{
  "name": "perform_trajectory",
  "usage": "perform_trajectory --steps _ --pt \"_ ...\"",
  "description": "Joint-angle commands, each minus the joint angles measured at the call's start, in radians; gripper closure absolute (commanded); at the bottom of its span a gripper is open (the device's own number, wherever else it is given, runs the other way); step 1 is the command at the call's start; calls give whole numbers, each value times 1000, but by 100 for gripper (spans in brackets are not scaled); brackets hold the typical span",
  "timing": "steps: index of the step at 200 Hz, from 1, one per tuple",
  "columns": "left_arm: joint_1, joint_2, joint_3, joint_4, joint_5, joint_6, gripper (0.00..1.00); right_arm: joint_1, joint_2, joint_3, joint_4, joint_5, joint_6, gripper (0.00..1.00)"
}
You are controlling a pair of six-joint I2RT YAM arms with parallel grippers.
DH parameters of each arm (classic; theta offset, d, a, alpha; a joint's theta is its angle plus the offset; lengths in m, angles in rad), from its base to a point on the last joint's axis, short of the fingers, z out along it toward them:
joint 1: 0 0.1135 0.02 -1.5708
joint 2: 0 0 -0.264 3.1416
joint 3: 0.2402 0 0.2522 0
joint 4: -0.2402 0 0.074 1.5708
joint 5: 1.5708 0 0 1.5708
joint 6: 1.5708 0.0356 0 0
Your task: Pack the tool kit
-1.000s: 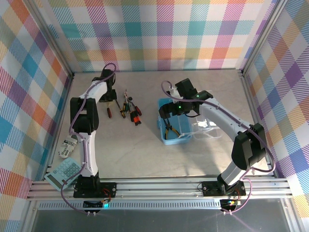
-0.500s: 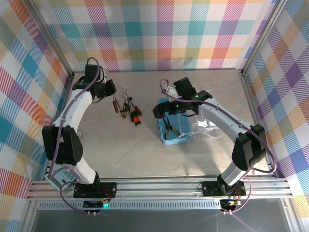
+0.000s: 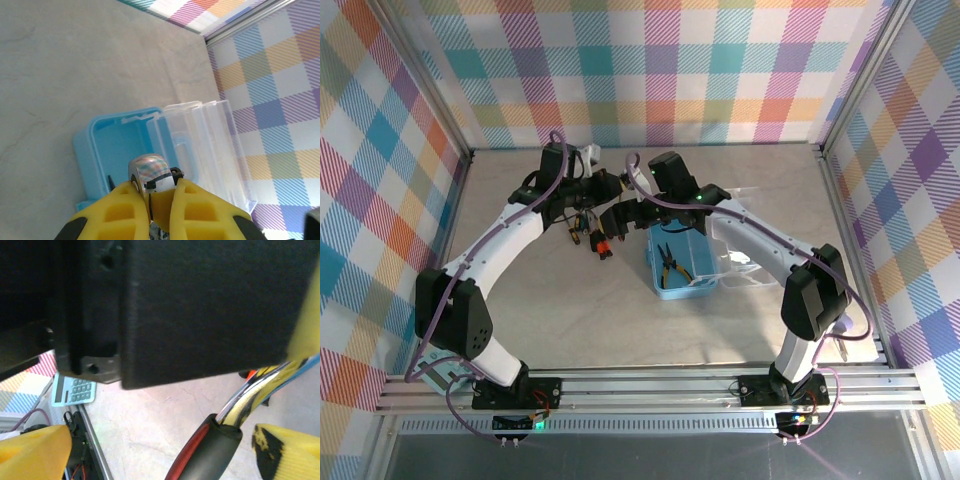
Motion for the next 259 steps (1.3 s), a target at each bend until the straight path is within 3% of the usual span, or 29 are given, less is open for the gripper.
perform_trajectory --steps 1,48,114,119,131,154,180,214,259 --pt "-8 -46 -4 87 43 -39 100 1 9 10 33 42 24 14" --pt "-15 -61 -25 117 69 -55 100 1 10 10 56 48 35 63" --pt "-17 -70 -51 159 97 -66 99 -1 6 12 51 68 37 100" --pt "-16 -69 -49 148 86 -57 86 -2 -1 8 46 77 34 100" --pt "-10 -70 -37 102 33 -26 42 -11 -18 -2 32 89 26 100" --pt "37 -85 24 -29 -100 65 1 -53 -70 -39 -24 119 2 100" --pt "122 -108 98 -215 -228 153 0 -124 -146 -107 -109 177 -31 100" --pt "184 -75 95 -370 -398 248 0 -198 -202 -172 -246 360 -75 100" --pt "193 13 -47 -334 -398 237 0 -225 -163 -203 -334 566 -88 100"
